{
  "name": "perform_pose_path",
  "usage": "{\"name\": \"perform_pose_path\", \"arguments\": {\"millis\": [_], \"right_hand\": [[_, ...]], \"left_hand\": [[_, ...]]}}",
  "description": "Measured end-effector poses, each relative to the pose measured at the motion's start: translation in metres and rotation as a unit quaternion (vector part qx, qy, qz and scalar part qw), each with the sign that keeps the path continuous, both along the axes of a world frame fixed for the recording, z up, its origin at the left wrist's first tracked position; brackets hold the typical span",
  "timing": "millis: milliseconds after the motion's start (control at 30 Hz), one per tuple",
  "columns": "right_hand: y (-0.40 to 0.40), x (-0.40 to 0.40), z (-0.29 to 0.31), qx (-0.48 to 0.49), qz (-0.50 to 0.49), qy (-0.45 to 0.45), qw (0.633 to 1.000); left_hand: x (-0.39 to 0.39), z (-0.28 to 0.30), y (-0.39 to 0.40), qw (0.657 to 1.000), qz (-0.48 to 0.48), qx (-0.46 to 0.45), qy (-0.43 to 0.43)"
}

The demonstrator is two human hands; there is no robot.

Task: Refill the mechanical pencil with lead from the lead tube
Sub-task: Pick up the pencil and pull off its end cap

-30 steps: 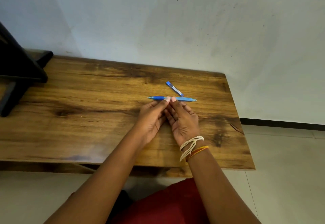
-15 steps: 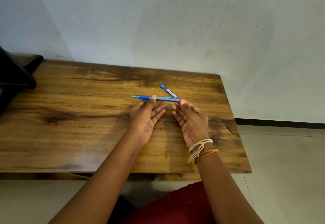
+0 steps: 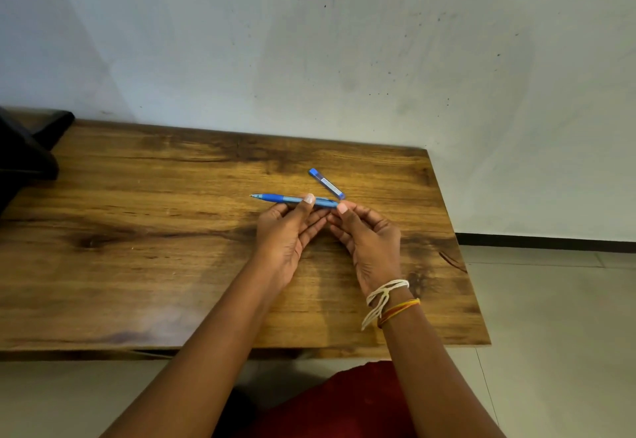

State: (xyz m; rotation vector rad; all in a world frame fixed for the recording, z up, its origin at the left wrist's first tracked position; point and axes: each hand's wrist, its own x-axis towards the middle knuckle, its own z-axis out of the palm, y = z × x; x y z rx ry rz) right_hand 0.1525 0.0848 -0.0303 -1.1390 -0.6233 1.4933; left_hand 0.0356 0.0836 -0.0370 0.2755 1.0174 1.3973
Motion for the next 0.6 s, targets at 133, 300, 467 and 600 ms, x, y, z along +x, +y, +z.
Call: {"name": "perform_pose_path", "arguments": {"millis": [133,300,467,600], "right_hand": [[-0.0001,-0.0002,-0.0012,0.0,-0.004,0.006,1.0],[0.0,-0.0001,-0.0034,0.011,0.011,-0.019,1.0],[0.0005,-0.0034,-0.0046,0.029,0.026,-0.054,0.998],[0.0006,-0.0086,-0.0067,0.029,0.008,-0.043,0.999]], "left_hand": [[0.0002,0.0006,-0.0009,1.0,-0.001,-0.005,0.006],[-0.0027,-0.0004,0.0003,1.0,0.0,-0.01,0.01],[-0.0048,-0.0015,0.0007,1.0,0.002,-0.008,0.013],[-0.0069,-0.0018,-0.0005,1.0,0.008,-0.011,0.011]]}}
